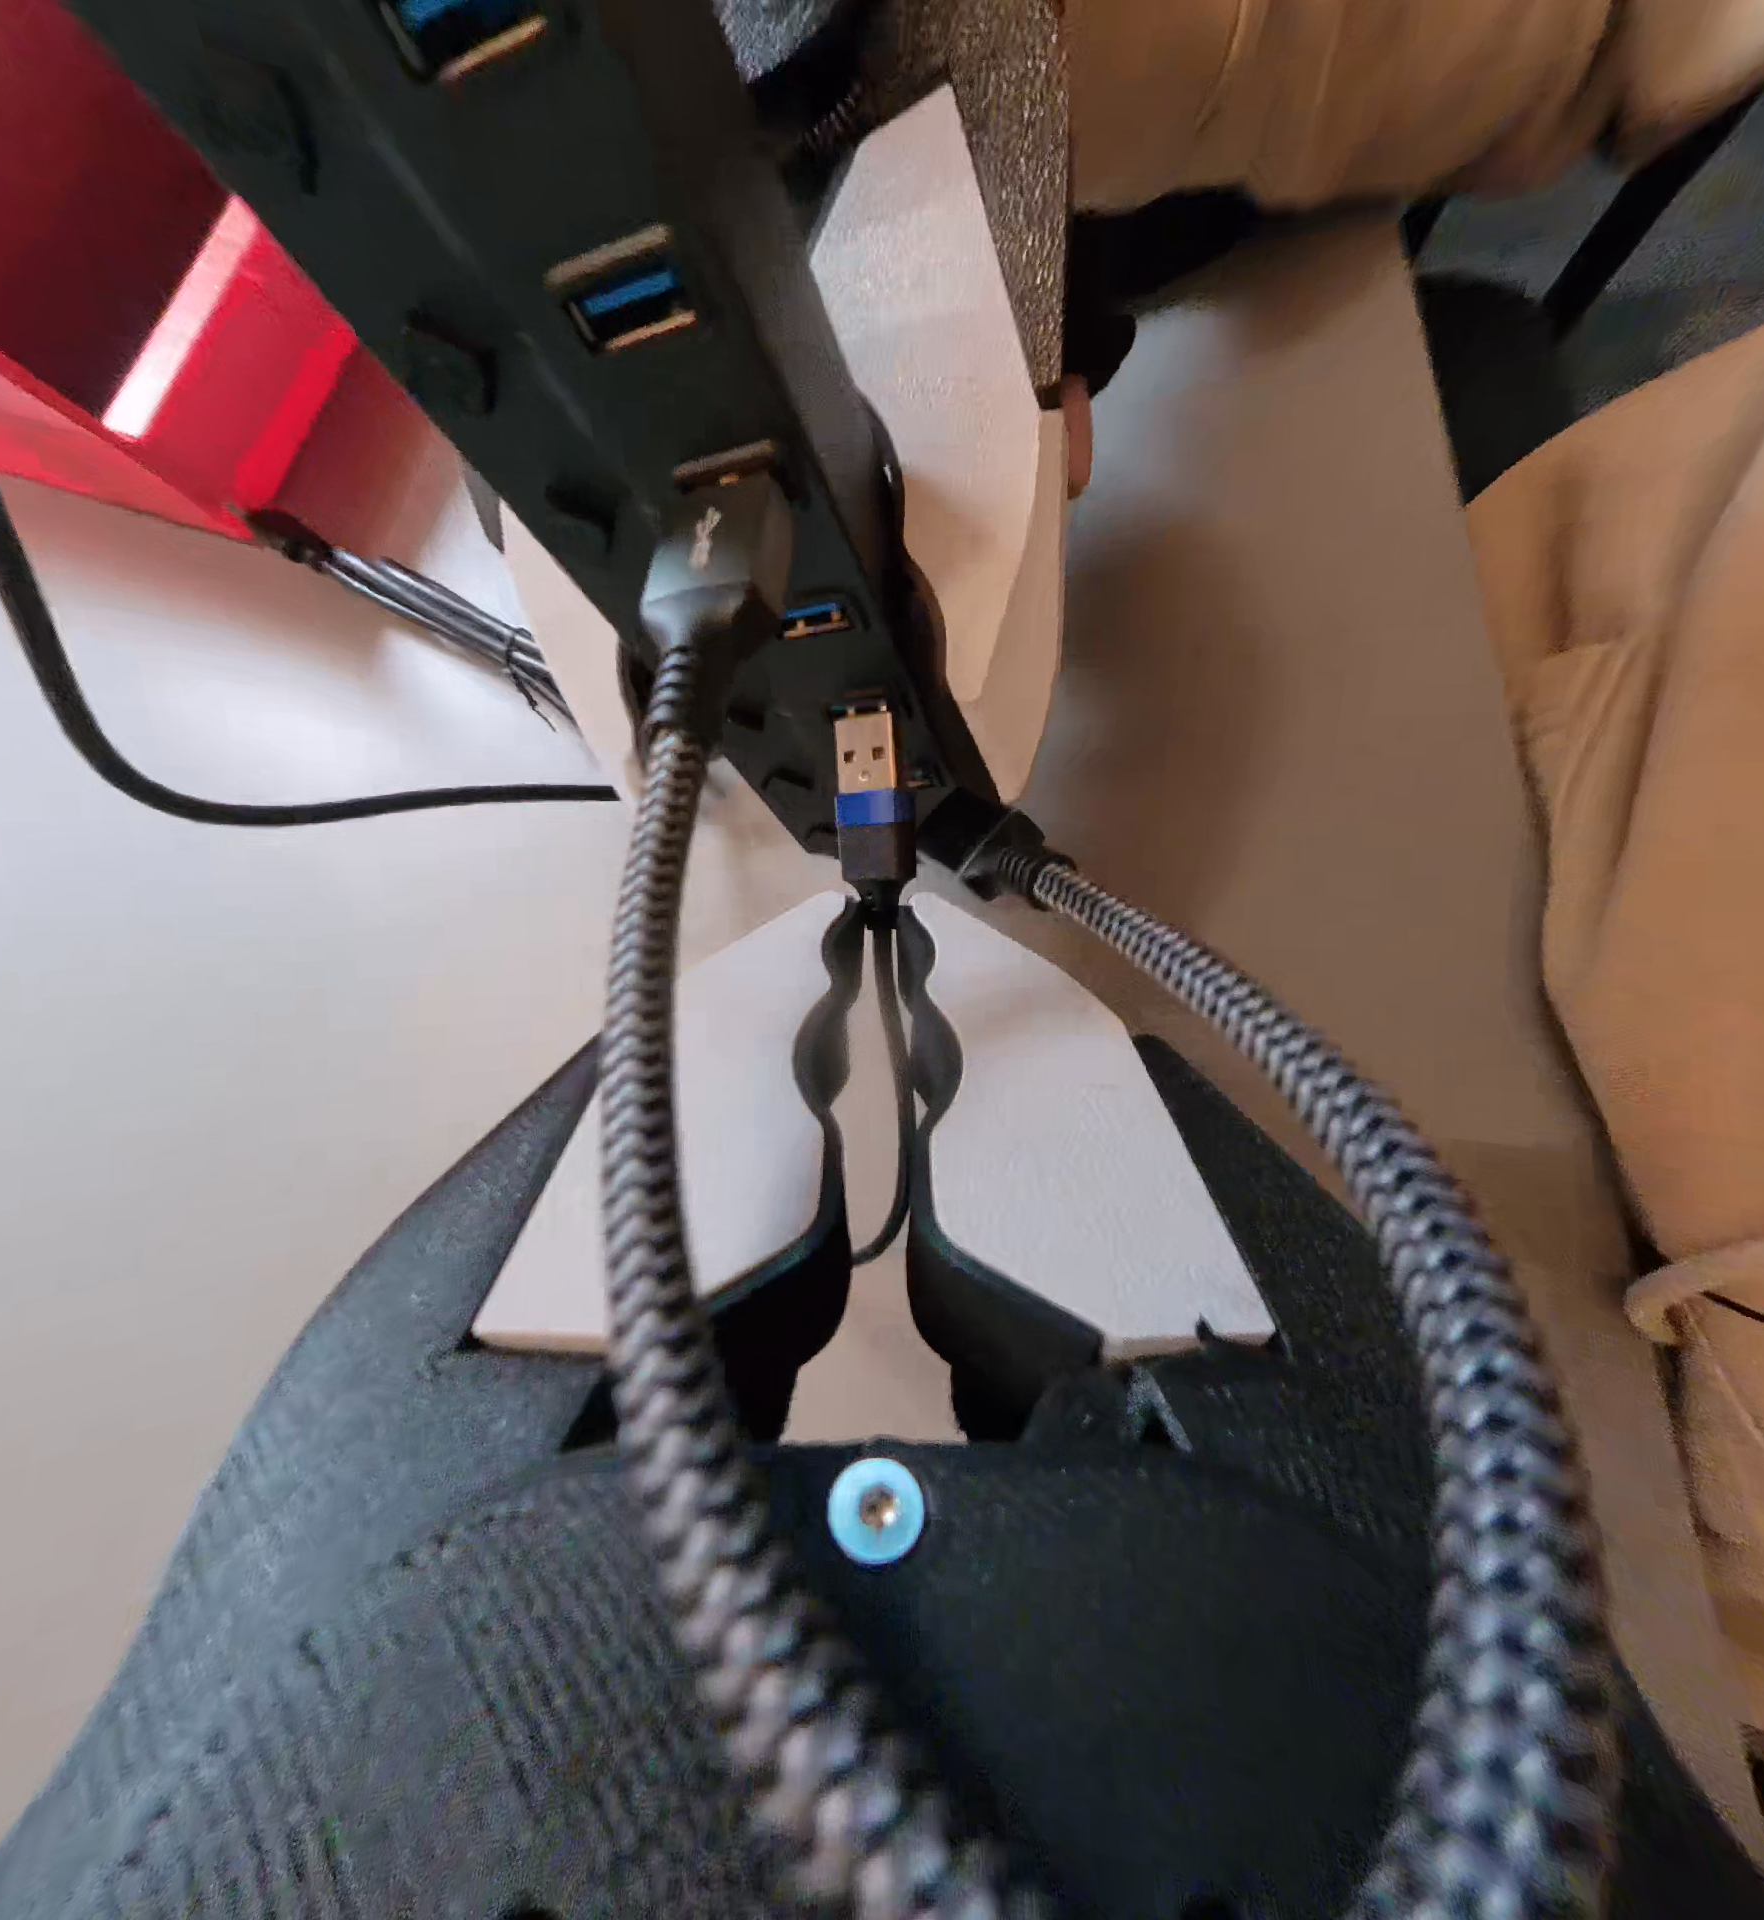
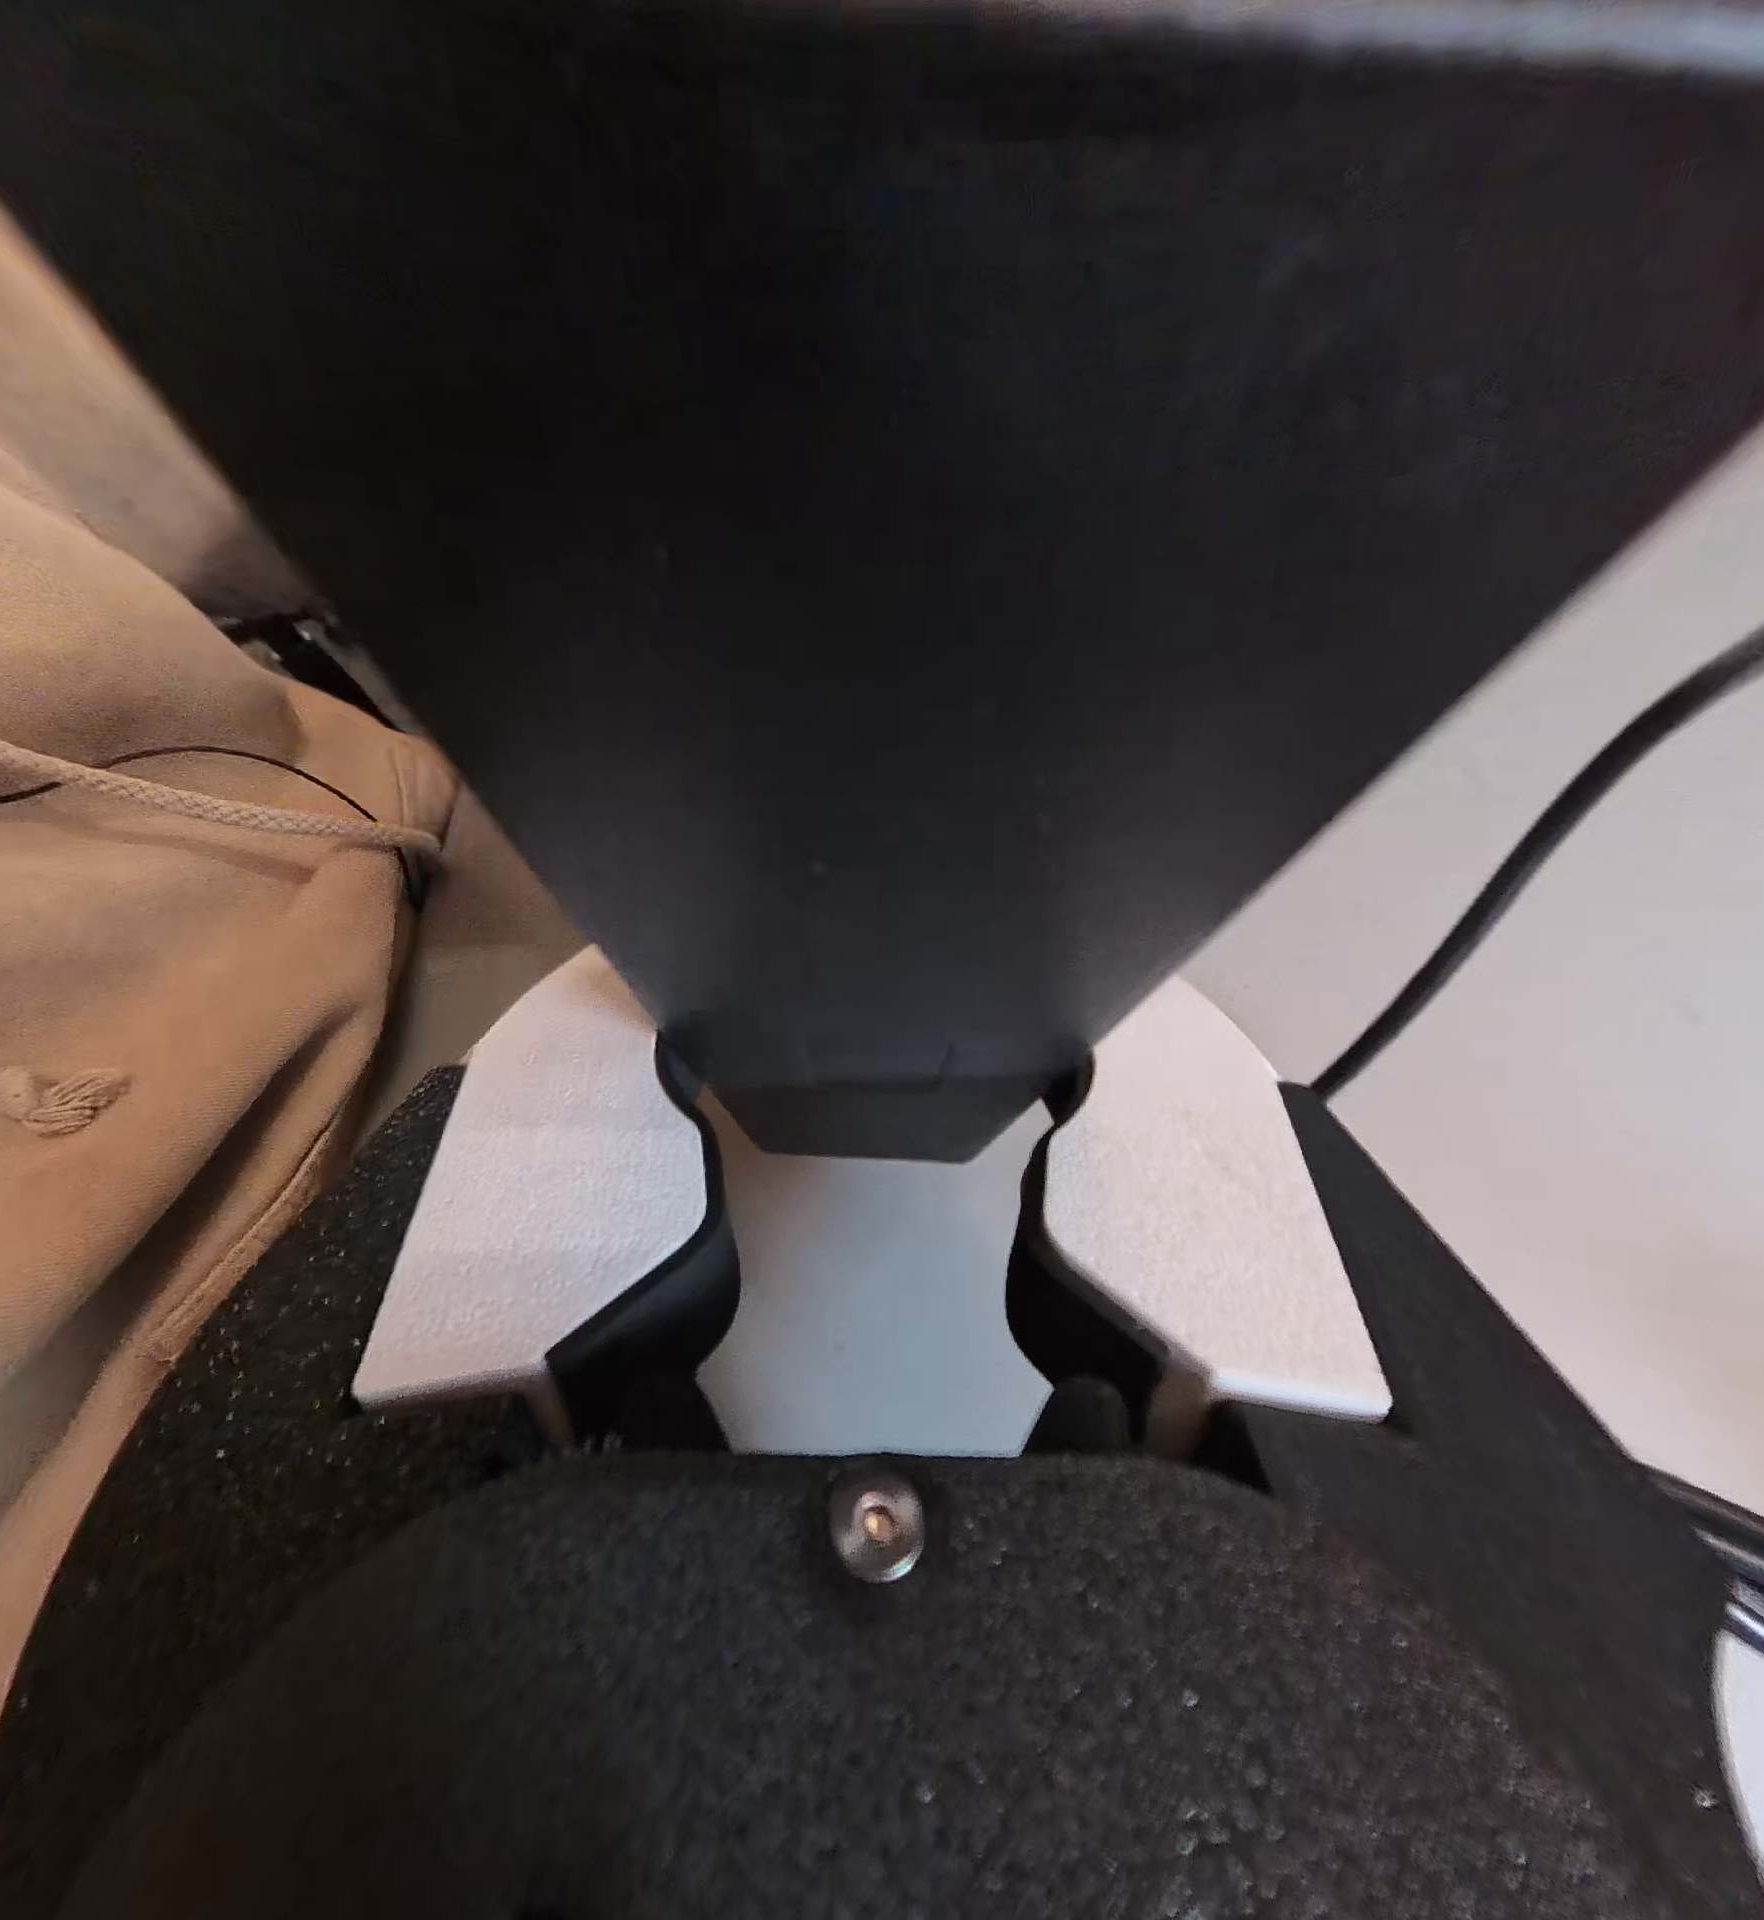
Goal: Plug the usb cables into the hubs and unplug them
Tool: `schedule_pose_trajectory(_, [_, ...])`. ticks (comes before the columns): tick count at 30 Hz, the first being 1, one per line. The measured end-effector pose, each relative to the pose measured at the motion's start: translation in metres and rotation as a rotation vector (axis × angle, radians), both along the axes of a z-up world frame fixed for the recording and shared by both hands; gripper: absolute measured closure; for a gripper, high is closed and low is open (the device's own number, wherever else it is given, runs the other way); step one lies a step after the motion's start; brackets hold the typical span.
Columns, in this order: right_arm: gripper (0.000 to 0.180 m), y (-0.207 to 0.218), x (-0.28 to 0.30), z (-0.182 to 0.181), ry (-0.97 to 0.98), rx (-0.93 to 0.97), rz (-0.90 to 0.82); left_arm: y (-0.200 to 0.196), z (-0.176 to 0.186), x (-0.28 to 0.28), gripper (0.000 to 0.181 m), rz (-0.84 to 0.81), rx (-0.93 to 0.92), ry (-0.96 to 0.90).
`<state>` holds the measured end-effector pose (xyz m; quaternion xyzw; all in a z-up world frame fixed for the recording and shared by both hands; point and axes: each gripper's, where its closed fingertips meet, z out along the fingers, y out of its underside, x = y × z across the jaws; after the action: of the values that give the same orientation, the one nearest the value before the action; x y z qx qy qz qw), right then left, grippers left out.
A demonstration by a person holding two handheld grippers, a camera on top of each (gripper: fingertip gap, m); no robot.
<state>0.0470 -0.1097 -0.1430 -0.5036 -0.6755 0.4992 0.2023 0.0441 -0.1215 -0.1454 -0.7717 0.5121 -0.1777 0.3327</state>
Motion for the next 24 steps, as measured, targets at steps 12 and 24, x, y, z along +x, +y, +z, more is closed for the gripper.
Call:
schedule_pose_trajectory(12, [0.116, 0.030, 0.019, 0.014, 0.115, -0.004, 0.009, 0.019, -0.077, -0.047, 0.160, 0.143, -0.133, 0.076])
schedule_pose_trajectory(24, [0.116, 0.037, 0.028, 0.031, 0.246, -0.083, 0.037, 0.018, -0.080, -0.040, 0.174, 0.145, -0.141, 0.038])
